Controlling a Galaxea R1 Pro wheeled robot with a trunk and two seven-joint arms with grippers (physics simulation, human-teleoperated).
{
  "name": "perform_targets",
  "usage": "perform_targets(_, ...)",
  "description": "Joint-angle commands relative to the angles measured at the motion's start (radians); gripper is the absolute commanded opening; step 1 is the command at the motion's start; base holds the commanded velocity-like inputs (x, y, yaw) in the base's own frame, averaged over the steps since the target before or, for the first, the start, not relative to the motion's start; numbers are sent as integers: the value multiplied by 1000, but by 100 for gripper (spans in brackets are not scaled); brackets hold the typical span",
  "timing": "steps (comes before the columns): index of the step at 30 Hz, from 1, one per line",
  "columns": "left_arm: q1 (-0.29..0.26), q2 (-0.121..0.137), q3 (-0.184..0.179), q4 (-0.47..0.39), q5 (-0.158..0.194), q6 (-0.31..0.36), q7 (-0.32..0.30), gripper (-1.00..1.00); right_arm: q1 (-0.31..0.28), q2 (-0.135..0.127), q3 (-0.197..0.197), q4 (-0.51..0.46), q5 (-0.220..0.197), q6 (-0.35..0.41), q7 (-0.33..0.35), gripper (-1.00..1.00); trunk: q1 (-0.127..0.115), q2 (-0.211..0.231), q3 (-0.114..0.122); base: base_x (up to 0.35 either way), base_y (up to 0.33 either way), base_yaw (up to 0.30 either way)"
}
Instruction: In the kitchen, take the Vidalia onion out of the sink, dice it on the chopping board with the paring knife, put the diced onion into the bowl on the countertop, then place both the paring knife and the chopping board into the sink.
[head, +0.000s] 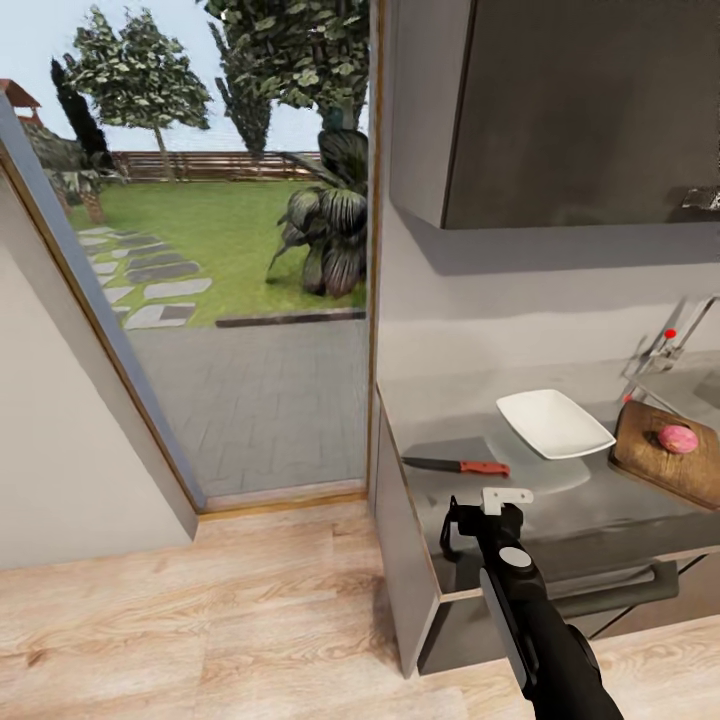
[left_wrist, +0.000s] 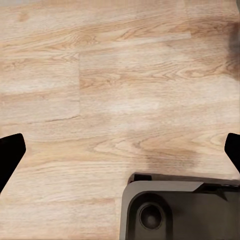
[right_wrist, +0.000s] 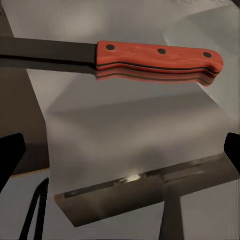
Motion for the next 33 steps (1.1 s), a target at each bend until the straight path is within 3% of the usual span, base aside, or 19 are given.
perform_targets(1, 1, 1, -9, -2, 8, -1, 5, 100, -1, 0, 1, -1, 9, 8, -3, 100, 1, -2, 0, 0, 0, 0)
perform_targets(14, 1, 1, -8, -3, 9, -1, 5, 100, -1, -1, 4, -32, 9, 9, -3, 100, 1, -2, 20, 0, 0, 0)
perform_targets(18, 1, 1, -7, -4, 8, -1, 5, 100, -1, -4, 5, -96, 9, 20, -5, 100, 1, -2, 23, 0, 0, 0)
perform_targets(23, 1, 1, -7, -4, 8, -1, 5, 100, -5, -8, 5, -195, 12, 96, -5, 100, 1, -2, 24, 0, 0, 0)
perform_targets(26, 1, 1, -7, -3, 8, -1, 5, 100, -51, -8, 5, -240, 13, 179, -4, 100, 1, -2, 24, 0, 0, 0)
perform_targets(33, 1, 1, -7, -2, 8, -1, 5, 100, -176, -5, 5, -257, 12, 291, -2, 100, 1, -2, 24, 0, 0, 0)
